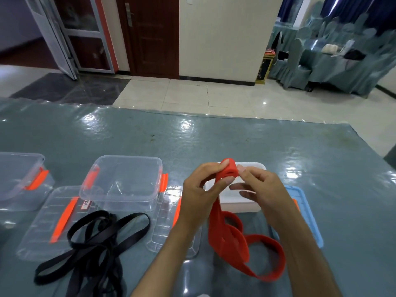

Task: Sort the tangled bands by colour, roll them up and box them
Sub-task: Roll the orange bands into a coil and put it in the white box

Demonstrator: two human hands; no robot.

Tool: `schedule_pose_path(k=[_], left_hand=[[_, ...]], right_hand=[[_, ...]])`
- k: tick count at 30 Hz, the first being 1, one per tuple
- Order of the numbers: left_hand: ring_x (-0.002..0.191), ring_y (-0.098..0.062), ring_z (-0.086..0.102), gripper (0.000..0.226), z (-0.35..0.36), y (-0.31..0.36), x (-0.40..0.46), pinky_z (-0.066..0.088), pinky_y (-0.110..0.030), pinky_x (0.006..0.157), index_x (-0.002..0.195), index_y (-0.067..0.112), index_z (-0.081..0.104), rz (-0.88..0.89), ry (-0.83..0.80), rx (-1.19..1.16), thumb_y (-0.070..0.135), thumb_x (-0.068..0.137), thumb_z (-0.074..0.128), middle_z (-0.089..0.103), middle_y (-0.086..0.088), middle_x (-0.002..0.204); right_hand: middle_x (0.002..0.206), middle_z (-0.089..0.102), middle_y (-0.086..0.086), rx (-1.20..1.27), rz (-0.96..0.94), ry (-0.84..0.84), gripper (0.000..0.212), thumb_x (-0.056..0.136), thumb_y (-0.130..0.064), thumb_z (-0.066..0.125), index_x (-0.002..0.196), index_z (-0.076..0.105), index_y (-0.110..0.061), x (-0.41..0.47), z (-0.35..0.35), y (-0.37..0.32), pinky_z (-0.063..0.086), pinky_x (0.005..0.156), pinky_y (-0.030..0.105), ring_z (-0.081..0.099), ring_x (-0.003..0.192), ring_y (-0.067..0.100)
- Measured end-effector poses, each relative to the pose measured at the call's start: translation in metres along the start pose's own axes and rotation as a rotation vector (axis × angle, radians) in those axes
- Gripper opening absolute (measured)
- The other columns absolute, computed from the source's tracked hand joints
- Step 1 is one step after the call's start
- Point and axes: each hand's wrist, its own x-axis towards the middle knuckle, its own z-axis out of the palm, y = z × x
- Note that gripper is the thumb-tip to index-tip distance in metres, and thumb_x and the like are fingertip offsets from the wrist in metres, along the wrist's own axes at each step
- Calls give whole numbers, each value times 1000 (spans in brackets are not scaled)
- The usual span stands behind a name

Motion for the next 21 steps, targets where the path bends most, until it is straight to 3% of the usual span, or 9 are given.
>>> schedule_pose_path(k=[1,3,7,11,14,17,19,21], left_hand=[[113,-26,72,34,-1,1,0,58,-43,101,120,13,76,-13,-12,6,17,88,82,76,-8,116],[115,-26,71,32,-3,3,1,57,-42,102,121,19,77,-32,-34,6,17,90,82,75,-6,118],[116,-24,70,31,-5,11,4,56,-35,100,124,34,75,-31,-55,7,28,94,74,75,-1,119],[118,-22,68,34,-1,17,3,55,-36,101,128,42,74,-19,-127,14,28,98,69,73,2,121],[123,-14,65,38,1,20,4,51,-28,103,136,32,70,-107,-171,-45,19,101,68,66,-5,129],[120,-7,63,42,0,26,7,48,-23,104,140,39,65,-90,-192,-67,18,103,65,64,0,131],[111,-5,66,43,5,30,8,51,-21,97,137,44,65,-23,-121,-61,22,99,70,70,9,123],[105,-9,72,44,11,34,7,55,-22,92,128,44,70,-47,61,-170,28,88,80,76,6,114]], right_hand=[[110,80,-5,19,-63,22,20,96,-35,70,113,78,-27,0,0,0,57,79,29,79,93,15],[122,77,-5,94,-171,43,29,99,-24,69,128,71,-25,1,-3,2,62,79,28,78,101,17],[110,79,10,170,-252,-64,22,94,-34,76,108,80,-18,-5,-7,-3,64,73,31,79,98,33],[107,79,13,169,-337,-6,27,81,-29,89,96,74,-13,-7,-6,-2,66,72,40,80,90,34],[112,78,14,213,-376,4,32,80,-22,88,109,76,-14,-6,-7,-3,65,82,45,79,93,37],[120,75,13,265,-397,-28,46,81,-29,89,123,74,-19,-7,-7,-7,64,85,42,78,101,35],[121,76,12,318,-414,-44,42,84,-33,86,121,76,-18,-8,2,-6,63,89,42,77,107,33],[118,78,11,370,-407,8,35,85,-36,85,117,79,-21,-9,16,-3,62,92,37,76,110,30]])
